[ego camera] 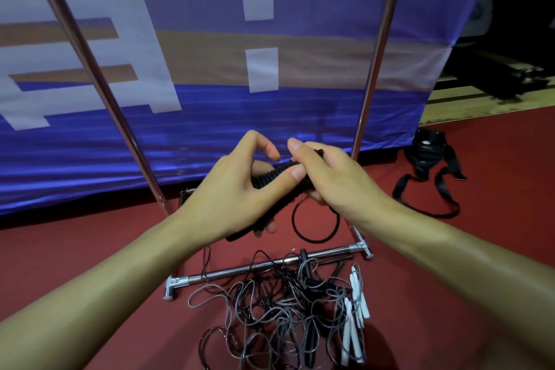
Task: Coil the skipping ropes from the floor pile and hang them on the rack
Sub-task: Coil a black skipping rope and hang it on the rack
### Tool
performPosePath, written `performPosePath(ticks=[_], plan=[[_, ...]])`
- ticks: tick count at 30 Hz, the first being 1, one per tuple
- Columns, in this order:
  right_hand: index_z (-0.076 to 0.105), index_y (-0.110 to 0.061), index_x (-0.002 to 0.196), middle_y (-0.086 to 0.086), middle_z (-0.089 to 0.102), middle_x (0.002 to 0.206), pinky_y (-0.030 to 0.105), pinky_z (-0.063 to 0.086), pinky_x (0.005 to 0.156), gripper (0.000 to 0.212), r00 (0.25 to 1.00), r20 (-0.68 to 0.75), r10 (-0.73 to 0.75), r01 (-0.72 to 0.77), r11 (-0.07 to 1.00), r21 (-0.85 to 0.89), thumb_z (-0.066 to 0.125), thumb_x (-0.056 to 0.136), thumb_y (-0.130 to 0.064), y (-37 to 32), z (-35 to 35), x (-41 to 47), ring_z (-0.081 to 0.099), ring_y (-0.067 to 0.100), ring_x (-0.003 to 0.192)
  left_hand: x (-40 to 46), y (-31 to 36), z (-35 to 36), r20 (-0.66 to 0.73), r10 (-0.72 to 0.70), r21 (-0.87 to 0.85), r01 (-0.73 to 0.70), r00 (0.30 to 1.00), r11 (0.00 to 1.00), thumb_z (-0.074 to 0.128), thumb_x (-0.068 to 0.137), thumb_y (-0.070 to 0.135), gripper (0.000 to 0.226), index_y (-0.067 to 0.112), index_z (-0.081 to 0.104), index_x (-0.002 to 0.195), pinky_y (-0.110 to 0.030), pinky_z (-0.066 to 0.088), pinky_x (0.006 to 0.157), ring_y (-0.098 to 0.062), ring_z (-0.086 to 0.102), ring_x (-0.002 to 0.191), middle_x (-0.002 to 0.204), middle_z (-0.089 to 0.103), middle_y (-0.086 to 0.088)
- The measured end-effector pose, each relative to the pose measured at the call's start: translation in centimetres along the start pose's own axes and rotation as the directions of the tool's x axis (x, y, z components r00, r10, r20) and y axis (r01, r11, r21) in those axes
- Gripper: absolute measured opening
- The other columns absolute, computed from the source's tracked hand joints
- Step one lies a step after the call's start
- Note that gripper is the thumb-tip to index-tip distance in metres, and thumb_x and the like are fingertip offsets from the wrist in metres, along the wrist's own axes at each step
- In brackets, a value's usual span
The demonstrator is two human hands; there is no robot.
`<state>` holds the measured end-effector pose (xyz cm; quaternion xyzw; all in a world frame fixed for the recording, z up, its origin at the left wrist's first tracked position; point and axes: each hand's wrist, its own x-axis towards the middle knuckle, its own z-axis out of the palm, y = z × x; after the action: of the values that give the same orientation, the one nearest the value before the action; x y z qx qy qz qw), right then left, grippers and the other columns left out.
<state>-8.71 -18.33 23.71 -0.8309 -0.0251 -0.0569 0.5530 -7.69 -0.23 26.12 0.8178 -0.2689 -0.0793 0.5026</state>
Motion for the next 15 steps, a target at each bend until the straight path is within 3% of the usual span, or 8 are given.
performPosePath(ticks=[4,7,9,15], plan=[[0.048,-0.022,0.068,-0.008,0.036,0.051,0.042,0.03,0.059,0.039,0.993,-0.101,-0.059,0.06,0.998,0.002,0.05,0.092,-0.052,0.0,-0.3,0.1,0.036,0.017,0.053,0.2,-0.1,-0.3,-0.064,0.004,-0.22,-0.018,0.998,0.975,0.062,0.098,0.034,0.03,0.01,0.048,0.111,-0.047,0.059,0.055,-0.04,0.075,0.07,0.091,0.074,-0.005],[0.044,-0.024,0.065,-0.005,0.033,0.047,0.038,0.025,0.052,0.036,0.99,-0.139,0.001,0.032,0.972,0.235,0.053,0.092,-0.046,0.3,-0.4,0.5,0.03,0.017,0.044,0.3,-0.5,-0.6,-0.184,0.063,-0.191,-0.099,0.981,0.977,0.058,0.104,0.022,0.013,0.009,0.057,0.102,-0.043,0.063,0.064,-0.034,0.074,0.083,0.107,0.076,-0.006],[0.044,-0.023,0.068,-0.005,0.031,0.047,0.032,0.023,0.049,0.034,0.992,-0.122,0.014,0.028,0.942,0.335,0.053,0.097,-0.039,0.4,-0.4,0.5,0.028,0.014,0.041,0.3,-0.5,-0.1,-0.26,0.027,-0.217,-0.086,0.965,0.973,0.056,0.105,0.023,0.014,0.011,0.059,0.099,-0.04,0.06,0.062,-0.025,0.073,0.091,0.108,0.077,-0.002],[0.045,-0.026,0.068,-0.002,0.026,0.055,0.045,0.016,0.054,0.038,0.983,-0.171,0.073,-0.005,0.929,0.37,0.057,0.093,-0.051,0.3,0.6,-0.3,0.023,0.019,0.046,0.4,0.1,1.4,-0.269,-0.167,-0.56,-0.013,0.949,0.828,0.055,0.105,0.023,0.013,0.015,0.062,0.099,-0.026,0.047,0.049,-0.019,0.068,0.075,0.108,0.078,-0.005]])
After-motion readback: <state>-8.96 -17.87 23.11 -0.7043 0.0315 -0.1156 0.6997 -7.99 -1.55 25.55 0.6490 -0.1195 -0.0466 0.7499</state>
